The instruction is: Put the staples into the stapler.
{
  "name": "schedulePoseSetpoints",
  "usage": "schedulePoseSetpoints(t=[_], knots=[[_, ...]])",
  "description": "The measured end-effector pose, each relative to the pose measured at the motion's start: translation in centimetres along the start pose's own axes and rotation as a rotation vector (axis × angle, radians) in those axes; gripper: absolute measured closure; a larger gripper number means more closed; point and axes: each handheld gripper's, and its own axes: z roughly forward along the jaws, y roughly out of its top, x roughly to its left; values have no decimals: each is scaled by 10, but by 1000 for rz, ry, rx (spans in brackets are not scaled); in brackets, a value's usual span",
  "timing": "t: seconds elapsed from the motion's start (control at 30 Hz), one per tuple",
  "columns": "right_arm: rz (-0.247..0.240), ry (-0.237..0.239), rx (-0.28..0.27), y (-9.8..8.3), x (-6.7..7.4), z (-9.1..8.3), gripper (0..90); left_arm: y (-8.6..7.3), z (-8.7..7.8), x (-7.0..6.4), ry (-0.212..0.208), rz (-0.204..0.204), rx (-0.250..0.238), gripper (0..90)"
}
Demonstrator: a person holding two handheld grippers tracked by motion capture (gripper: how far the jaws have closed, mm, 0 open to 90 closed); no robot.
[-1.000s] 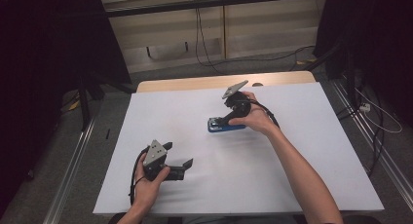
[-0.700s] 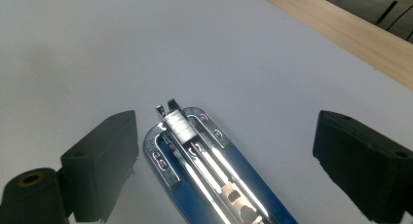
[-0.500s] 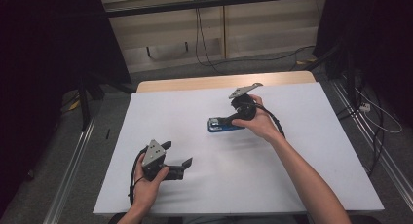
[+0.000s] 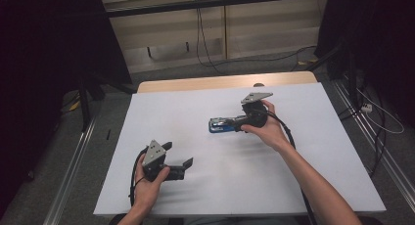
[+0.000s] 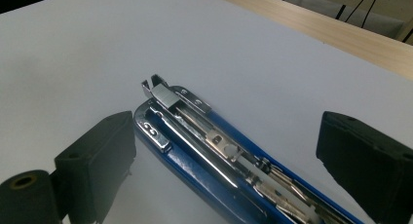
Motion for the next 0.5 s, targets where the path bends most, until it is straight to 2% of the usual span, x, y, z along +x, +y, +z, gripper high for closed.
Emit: schedulePoseSetpoints(t=[0.07, 0.1, 0.2, 0.5], knots=[[2, -14, 4, -3, 0, -3, 79, 0, 0, 1, 16, 12, 9, 41], [0, -34, 10, -4, 1, -5, 71, 0, -1, 2, 24, 8, 12, 42], [9, -52, 14, -8, 1, -9, 66, -1, -2, 6, 37, -7, 8, 42], [45, -87, -22, -25, -2, -27, 53, -1, -2, 9, 47, -17, 0, 41]])
